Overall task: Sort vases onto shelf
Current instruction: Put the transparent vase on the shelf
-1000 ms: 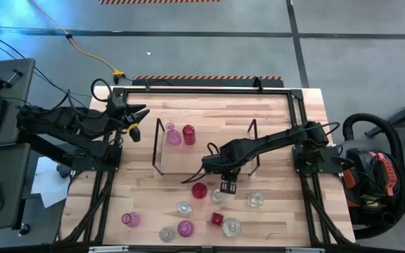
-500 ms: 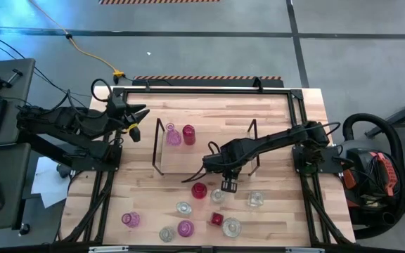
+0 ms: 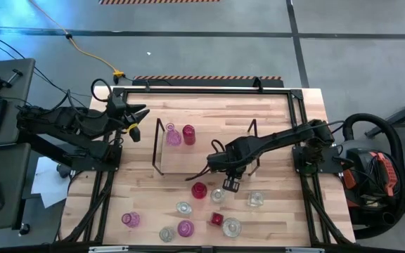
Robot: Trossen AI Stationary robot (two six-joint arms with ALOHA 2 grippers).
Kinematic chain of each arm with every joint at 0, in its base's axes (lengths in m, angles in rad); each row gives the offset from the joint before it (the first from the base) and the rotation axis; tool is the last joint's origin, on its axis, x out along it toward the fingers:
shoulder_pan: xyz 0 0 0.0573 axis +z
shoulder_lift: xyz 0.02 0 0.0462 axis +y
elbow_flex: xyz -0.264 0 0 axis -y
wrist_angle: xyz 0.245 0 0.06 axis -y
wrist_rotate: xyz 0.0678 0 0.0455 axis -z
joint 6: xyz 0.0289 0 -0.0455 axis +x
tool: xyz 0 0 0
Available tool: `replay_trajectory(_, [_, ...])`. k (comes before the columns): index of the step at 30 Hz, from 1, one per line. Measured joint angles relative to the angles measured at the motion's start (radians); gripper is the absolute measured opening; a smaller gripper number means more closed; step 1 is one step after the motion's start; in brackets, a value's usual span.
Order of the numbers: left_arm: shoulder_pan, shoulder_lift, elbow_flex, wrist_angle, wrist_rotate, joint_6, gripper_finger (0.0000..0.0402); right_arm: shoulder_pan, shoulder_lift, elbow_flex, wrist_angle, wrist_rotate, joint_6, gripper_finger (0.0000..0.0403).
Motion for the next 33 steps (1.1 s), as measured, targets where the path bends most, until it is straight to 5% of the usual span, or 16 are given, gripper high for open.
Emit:
replay_trajectory(9, [0.000,0.000,0.000,0.000,0.000,-0.001,0.0097,0.002,-0.005,0.115,-0.070,0.007,0.003,0.0007])
replay_trajectory(20, [0.000,0.001,0.000,0.001,0.000,-0.003,0.0097,-0.056,-0.006,0.329,-0.186,0.203,-0.031,0.0007])
replay_trajectory(33, [0.000,0.001,0.000,0.002,0.008,-0.037,0.0097,-0.192,-0.006,0.366,-0.162,0.278,-0.222,0.0007])
